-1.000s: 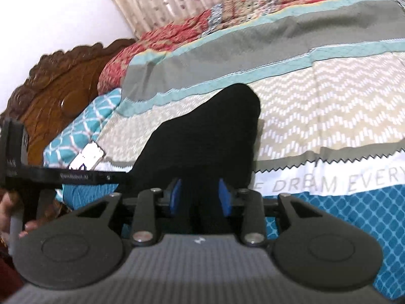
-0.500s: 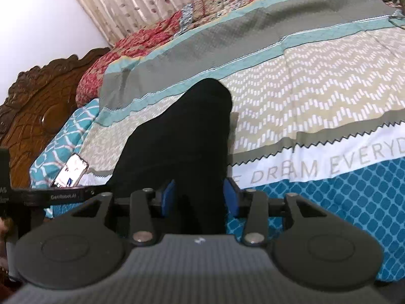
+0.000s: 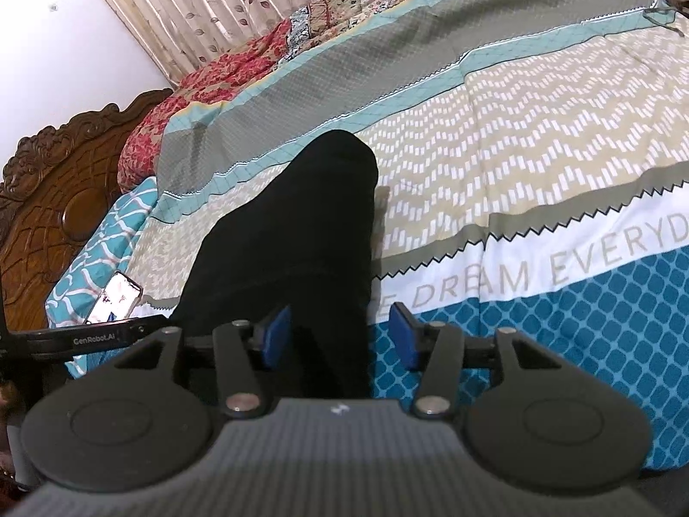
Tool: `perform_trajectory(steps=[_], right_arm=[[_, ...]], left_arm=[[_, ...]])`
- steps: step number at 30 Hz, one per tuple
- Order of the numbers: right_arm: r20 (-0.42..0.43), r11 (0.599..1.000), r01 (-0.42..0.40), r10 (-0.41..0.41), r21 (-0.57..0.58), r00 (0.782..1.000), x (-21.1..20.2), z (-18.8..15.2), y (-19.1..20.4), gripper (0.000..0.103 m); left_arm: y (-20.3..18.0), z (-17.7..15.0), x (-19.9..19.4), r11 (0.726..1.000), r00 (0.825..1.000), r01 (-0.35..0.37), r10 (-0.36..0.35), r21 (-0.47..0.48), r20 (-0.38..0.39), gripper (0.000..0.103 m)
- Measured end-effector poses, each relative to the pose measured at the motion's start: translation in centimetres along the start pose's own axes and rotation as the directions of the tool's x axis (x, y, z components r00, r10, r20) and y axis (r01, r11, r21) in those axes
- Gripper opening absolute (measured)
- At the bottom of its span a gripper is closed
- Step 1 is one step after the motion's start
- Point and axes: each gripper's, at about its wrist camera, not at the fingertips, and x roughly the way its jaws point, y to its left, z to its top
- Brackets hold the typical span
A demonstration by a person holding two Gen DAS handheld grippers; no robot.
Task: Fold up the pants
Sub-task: 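Release the folded pants from both grippers and withdraw them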
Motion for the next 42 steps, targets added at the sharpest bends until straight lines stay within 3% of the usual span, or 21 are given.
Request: perform_trajectory(steps=[9, 22, 27, 30, 34, 37, 42], right_arm=[[-0.006, 1.0, 0.002, -0.002, -0.018, 1.0, 0.1, -0.1, 0.5, 0.061], [-0.037, 0.999, 0.017, -0.019, -0.038, 0.999, 1.1, -0.5, 1.5, 0.063], [-0.013, 0.997, 0.042, -0.043, -0.062, 0.999, 0.9, -0.4, 2.1, 0.063], [0.058, 0.99, 0.075, -0.069, -0.122, 0.996, 0.2, -0.4, 3.4, 0.063], [0.101, 0.976, 0.053, -0.032, -0.213, 0.994, -0.2, -0.4, 5.3, 0.063], [0.097, 0.961, 0.046, -0.02, -0.272, 0.995, 0.0, -0.7, 6.2, 0.063], [0.057, 0.963, 0.028, -0.013, -0.27, 0.998, 0.8, -0.8, 5.9, 0.063]], left_arm=[[0.1, -0.5, 0.1, 1.0, 1.0, -0.024, 0.024, 0.011, 0.012, 0.063], [3.4, -1.0, 1.0, 0.995, 0.996, -0.092, 0.092, -0.041, 0.004, 0.064], [3.5, -1.3, 1.0, 0.994, 0.995, -0.102, 0.103, -0.04, 0.013, 0.078], [3.5, -1.2, 0.9, 0.995, 0.996, -0.087, 0.088, -0.041, 0.014, 0.078], [3.0, -0.9, -0.1, 0.998, 0.998, -0.054, 0.055, -0.034, 0.04, 0.078], [2.4, -0.5, -0.8, 0.999, 0.998, -0.031, 0.032, -0.018, 0.061, 0.078], [2.1, -0.6, -0.4, 1.0, 0.998, -0.019, 0.02, -0.015, 0.052, 0.079]])
